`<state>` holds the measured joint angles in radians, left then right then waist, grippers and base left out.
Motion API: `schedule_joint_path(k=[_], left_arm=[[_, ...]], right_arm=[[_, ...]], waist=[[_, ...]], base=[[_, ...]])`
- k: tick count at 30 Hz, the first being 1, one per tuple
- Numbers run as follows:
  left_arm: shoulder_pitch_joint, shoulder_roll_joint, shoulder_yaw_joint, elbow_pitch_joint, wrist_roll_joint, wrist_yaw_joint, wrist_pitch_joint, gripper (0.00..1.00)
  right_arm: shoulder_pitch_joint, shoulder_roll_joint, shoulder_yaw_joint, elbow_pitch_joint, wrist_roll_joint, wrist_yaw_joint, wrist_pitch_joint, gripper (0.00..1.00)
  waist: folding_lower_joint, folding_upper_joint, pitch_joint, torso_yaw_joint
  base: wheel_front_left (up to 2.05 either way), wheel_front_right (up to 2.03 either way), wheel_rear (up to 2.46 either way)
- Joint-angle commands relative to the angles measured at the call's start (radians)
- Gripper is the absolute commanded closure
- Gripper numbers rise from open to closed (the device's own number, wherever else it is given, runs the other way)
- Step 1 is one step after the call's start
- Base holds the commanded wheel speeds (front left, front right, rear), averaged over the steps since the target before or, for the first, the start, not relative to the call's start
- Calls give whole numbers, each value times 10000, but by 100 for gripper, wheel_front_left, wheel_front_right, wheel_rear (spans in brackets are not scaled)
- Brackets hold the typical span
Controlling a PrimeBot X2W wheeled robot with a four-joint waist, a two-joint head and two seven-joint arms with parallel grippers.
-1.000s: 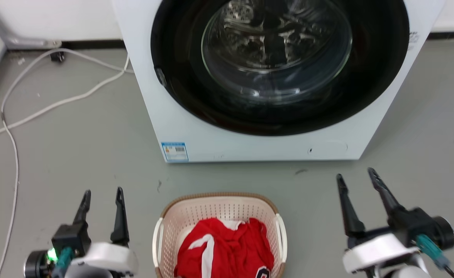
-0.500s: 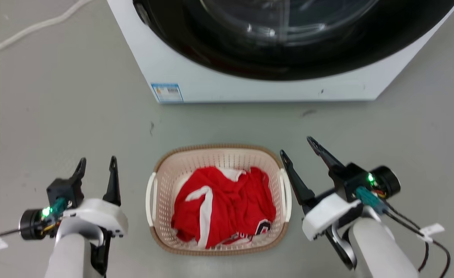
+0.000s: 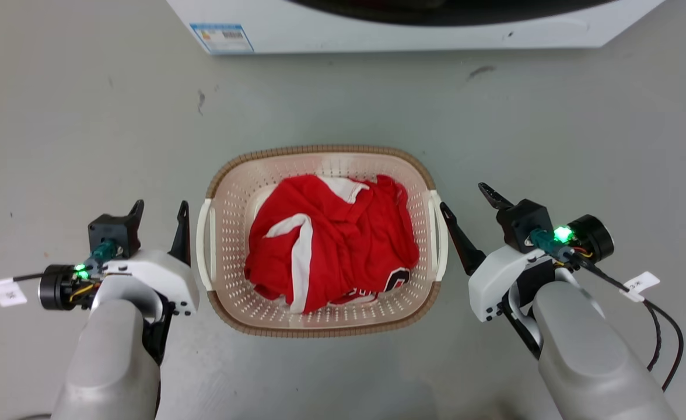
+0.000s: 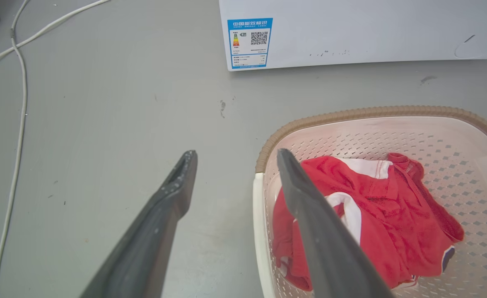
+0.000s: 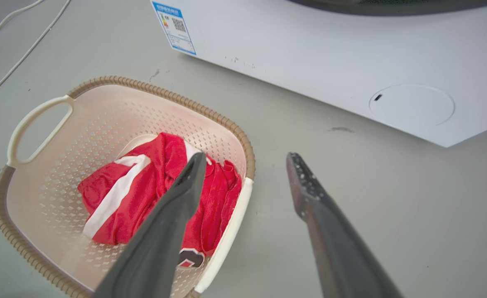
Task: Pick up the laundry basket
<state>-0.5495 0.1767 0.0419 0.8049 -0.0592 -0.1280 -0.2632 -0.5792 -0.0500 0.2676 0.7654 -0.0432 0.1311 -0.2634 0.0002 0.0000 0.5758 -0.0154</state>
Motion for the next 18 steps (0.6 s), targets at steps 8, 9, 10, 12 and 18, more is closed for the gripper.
schedule_joint_path(k=[8,9,10,12,18], left_arm=[[-961,23,-492,1115,-127,-21,-24,0],[-1043,22,-551,1223,-155,-21,-24,0],[-1100,16,-609,1355,-182,-20,-24,0],[-1217,11,-726,1610,-277,-21,-24,0],[-1563,43,-1127,2132,-409,-22,-24,0]], right_arm=[[-931,-4,-92,1514,193,-7,-21,0],[-1016,-4,-78,1669,216,-7,-21,0],[-1100,-4,-67,1809,252,-7,-21,0],[-1270,-4,-8,2073,266,-7,-21,0],[-1644,-6,229,2621,446,-7,-21,0]], waist=[[-2,0,1076,174],[-2,0,1176,194],[-2,0,1257,212],[-2,0,1418,249],[-2,0,1894,324]], base=[[0,0,0],[0,0,0],[0,0,0],[0,0,0],[0,0,0]])
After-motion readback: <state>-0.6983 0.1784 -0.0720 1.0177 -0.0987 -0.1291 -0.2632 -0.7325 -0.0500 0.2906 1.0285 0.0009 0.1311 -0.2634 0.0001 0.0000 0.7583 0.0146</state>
